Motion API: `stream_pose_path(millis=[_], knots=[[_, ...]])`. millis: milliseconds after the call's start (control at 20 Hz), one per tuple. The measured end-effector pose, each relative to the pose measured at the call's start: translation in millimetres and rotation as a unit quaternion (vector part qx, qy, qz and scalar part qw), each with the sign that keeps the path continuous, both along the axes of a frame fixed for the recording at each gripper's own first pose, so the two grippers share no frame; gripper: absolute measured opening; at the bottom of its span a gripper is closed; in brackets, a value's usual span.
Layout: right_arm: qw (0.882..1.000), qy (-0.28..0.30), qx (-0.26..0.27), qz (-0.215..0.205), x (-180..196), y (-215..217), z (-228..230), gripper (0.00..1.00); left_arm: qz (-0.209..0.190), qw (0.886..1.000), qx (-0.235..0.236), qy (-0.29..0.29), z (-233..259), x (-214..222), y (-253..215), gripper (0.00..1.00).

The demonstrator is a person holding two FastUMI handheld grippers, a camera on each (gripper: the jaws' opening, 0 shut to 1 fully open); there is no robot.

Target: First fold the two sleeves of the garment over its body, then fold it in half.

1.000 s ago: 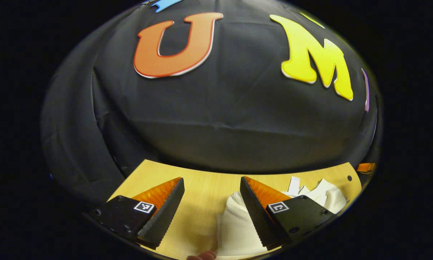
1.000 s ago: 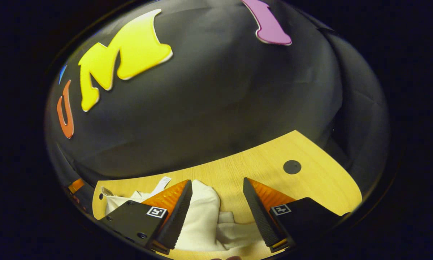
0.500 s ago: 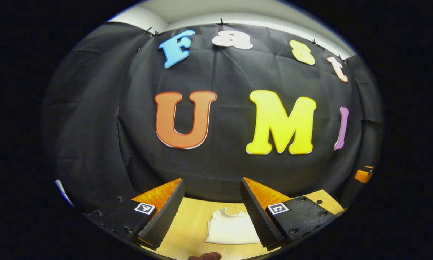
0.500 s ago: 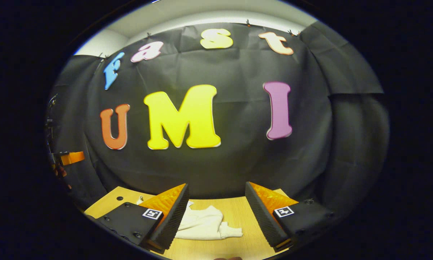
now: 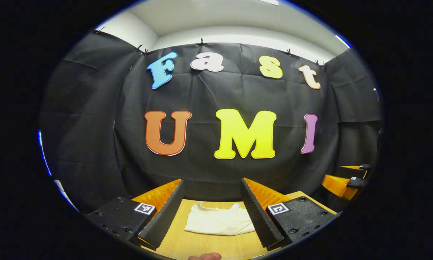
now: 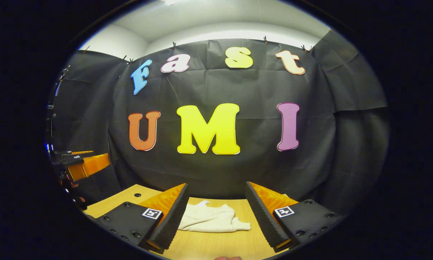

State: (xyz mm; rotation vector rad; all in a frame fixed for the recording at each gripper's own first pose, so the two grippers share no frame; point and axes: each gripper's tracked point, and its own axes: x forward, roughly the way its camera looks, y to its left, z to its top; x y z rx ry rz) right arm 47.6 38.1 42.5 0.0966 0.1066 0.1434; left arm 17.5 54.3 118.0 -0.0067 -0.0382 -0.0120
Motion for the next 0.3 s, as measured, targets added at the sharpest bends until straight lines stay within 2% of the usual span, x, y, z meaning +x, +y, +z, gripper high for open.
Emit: stream_pose_path(millis=[100, 150, 200, 250, 300], knots=[[1.0, -0.011, 0.005, -0.018, -8, -8, 2, 0.93, -0.004, 1.0, 0.0, -0.007, -3, -10, -12, 0.97], [1.0, -0.02, 0.002, -0.023, -11, -11, 4, 0.96, -0.01, 1.0, -0.006, -0.006, -5, -13, -18, 0.92], [0.999, -0.028, -0.003, -0.021, -14, -11, 6, 0.92, -0.012, 1.0, -0.008, -0.003, -9, -14, -22, 0.97], [0.999, -0.034, -0.007, -0.016, -16, -9, 7, 0.93, -0.013, 1.0, -0.011, -0.003, -10, -15, -24, 1.0], [0.999, -0.036, -0.013, -0.013, -15, -8, 9, 0.93, -0.014, 1.0, -0.012, -0.001, -11, -14, -26, 0.97]])
